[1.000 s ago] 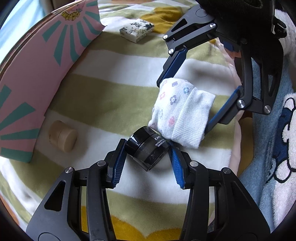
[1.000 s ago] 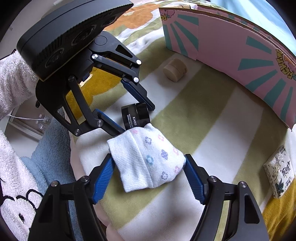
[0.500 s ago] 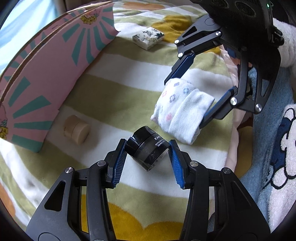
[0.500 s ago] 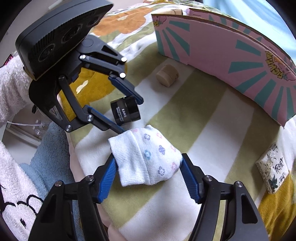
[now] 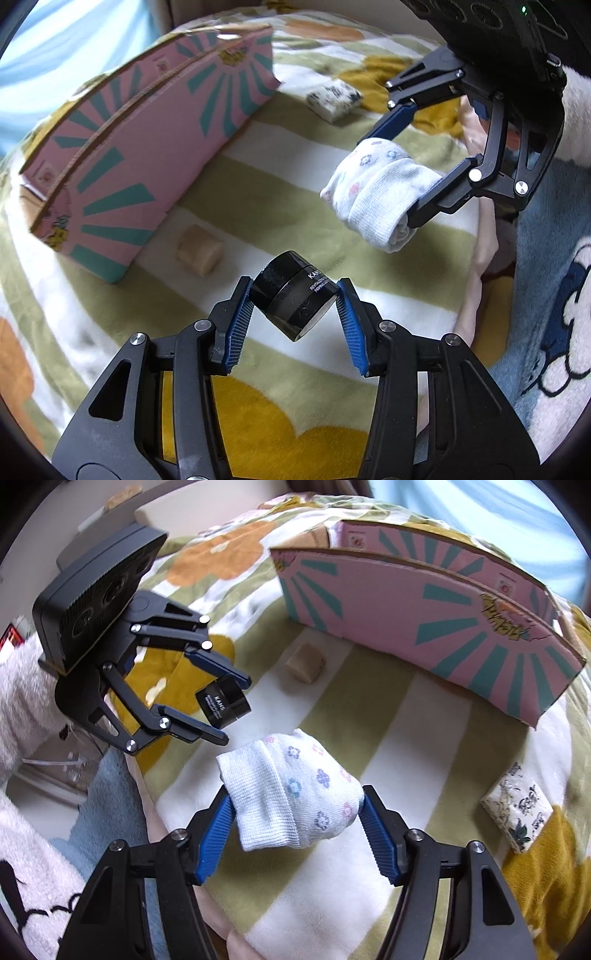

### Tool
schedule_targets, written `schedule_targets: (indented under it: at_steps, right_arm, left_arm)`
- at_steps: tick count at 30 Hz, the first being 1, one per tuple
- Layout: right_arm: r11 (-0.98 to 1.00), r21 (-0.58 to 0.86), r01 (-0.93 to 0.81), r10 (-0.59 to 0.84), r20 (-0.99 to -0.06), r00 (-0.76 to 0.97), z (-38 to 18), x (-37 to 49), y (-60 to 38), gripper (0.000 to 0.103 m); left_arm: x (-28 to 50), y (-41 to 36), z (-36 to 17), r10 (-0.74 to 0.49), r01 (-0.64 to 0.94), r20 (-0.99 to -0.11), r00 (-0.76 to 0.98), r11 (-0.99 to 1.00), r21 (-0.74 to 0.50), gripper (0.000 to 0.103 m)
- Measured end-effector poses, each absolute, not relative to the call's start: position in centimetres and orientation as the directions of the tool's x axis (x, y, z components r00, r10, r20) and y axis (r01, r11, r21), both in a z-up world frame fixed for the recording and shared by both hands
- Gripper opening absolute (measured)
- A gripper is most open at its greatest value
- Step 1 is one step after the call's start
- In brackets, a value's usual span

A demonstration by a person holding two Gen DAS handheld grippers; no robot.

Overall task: Organize objects
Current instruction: 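Carry the jar and sock into the pink box and open both tools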

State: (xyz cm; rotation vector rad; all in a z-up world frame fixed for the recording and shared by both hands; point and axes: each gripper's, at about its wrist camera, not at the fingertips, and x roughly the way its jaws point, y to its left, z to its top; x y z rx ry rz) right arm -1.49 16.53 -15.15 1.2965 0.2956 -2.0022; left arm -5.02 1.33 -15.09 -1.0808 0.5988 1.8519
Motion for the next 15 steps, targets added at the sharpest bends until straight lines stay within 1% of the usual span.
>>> schedule_targets:
  at_steps: [5, 10, 15]
  right_arm:
    - [-0.738, 0.173, 0.652, -0.451, -0.846, -0.286, -11.6, -4.3, 15.5, 0.063]
    - [-0.789, 0.165, 0.592, -0.442, -0.821, -0.361, -9.8, -6.9, 15.6, 0.063]
    - [-0.833, 0.163, 0.529, -0.433, -0.787, -0.439, -6.5, -9.4, 16.8, 0.063]
  left_arm:
    - [-5.7, 1.0, -12.6, 0.459, -0.846, -0.843, -0.282, -0.534, -0.008, 0.042]
    - [-7.4, 0.9, -10.1, 0.469, -0.807, -0.818, -0.334, -0.59, -0.009, 0.042]
    - [-9.7, 0.4, -7.8, 0.443, -0.749, -0.8, -0.404, -0.662, 0.012, 0.042]
